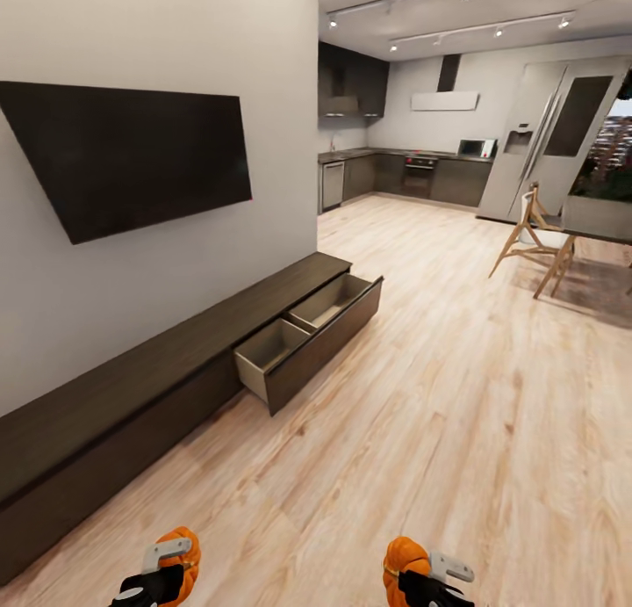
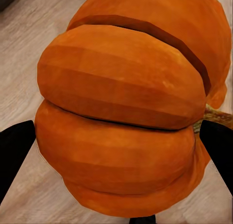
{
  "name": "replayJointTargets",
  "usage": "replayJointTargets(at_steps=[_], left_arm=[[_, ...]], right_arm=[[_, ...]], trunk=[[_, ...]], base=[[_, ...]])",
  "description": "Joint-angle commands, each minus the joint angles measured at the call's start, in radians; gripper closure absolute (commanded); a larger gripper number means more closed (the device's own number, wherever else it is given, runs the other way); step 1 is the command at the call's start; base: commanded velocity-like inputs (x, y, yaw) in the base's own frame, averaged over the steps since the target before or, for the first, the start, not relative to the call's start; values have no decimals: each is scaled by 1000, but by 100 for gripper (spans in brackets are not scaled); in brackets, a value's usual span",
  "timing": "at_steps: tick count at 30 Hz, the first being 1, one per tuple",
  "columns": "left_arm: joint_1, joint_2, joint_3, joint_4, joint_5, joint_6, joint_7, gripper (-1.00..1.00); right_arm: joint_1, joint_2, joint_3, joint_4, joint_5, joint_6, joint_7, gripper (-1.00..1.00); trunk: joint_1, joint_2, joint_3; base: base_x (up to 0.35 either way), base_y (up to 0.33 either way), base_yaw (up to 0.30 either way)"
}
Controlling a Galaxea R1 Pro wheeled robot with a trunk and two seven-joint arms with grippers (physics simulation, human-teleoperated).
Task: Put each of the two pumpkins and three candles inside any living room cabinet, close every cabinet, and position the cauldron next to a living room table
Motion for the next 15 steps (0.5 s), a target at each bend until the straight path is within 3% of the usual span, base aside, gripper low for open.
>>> replayJointTargets(at_steps=[1,15], left_arm=[[0,0,-9,-2,6,-1,4,100],[0,0,-9,-2,6,-1,4,100]], right_arm=[[-1,0,7,-1,-6,1,-6,100],[-1,-2,7,0,-7,1,-6,100]], trunk=[[0,-1,-1],[0,-1,-6]], base=[[0,0,-279],[0,0,-277]])
